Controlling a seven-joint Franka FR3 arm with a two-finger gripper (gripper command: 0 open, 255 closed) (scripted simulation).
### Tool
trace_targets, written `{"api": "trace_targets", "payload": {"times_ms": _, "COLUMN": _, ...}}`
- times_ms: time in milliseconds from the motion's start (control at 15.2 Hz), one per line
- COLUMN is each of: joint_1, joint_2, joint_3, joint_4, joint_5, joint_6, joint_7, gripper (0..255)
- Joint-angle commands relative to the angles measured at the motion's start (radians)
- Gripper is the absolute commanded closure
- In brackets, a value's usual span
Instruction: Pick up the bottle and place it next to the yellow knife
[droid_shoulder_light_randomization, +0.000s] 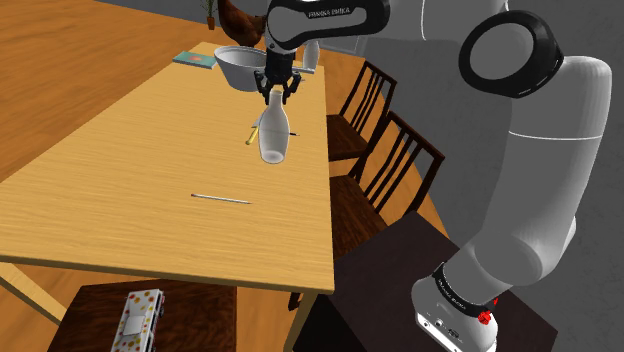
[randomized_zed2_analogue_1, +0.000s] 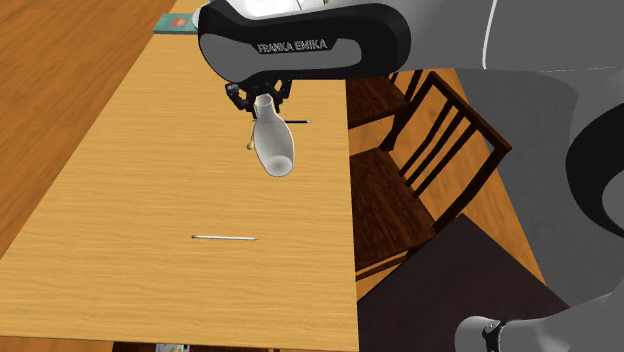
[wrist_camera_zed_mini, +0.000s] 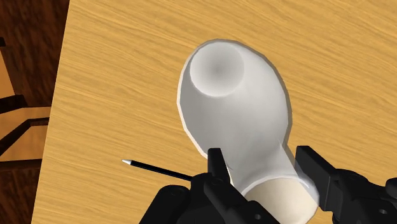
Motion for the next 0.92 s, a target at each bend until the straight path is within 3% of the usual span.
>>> {"api": "trace_targets", "payload": {"times_ms": 0, "joint_1": 0.000, "joint_2": 0.000, "joint_3": 0.000, "joint_4": 0.000, "joint_5": 0.000, "joint_6": 0.001, "joint_7": 0.000, "gripper": 255}}
{"api": "trace_targets", "payload": {"times_ms": 132, "joint_1": 0.000, "joint_2": 0.000, "joint_3": 0.000, "joint_4": 0.000, "joint_5": 0.000, "joint_6": 0.001, "joint_7": 0.000, "gripper": 255}}
{"api": "trace_targets", "payload": {"times_ms": 198, "joint_1": 0.000, "joint_2": 0.000, "joint_3": 0.000, "joint_4": 0.000, "joint_5": 0.000, "joint_6": 0.001, "joint_7": 0.000, "gripper": 0}}
{"api": "trace_targets", "payload": {"times_ms": 528, "joint_1": 0.000, "joint_2": 0.000, "joint_3": 0.000, "joint_4": 0.000, "joint_5": 0.000, "joint_6": 0.001, "joint_7": 0.000, "gripper": 0}}
{"api": "trace_targets", "payload": {"times_ms": 858, "joint_1": 0.007, "joint_2": -0.027, "joint_3": 0.007, "joint_4": 0.087, "joint_5": 0.011, "joint_6": -0.111, "joint_7": -0.010, "gripper": 0}}
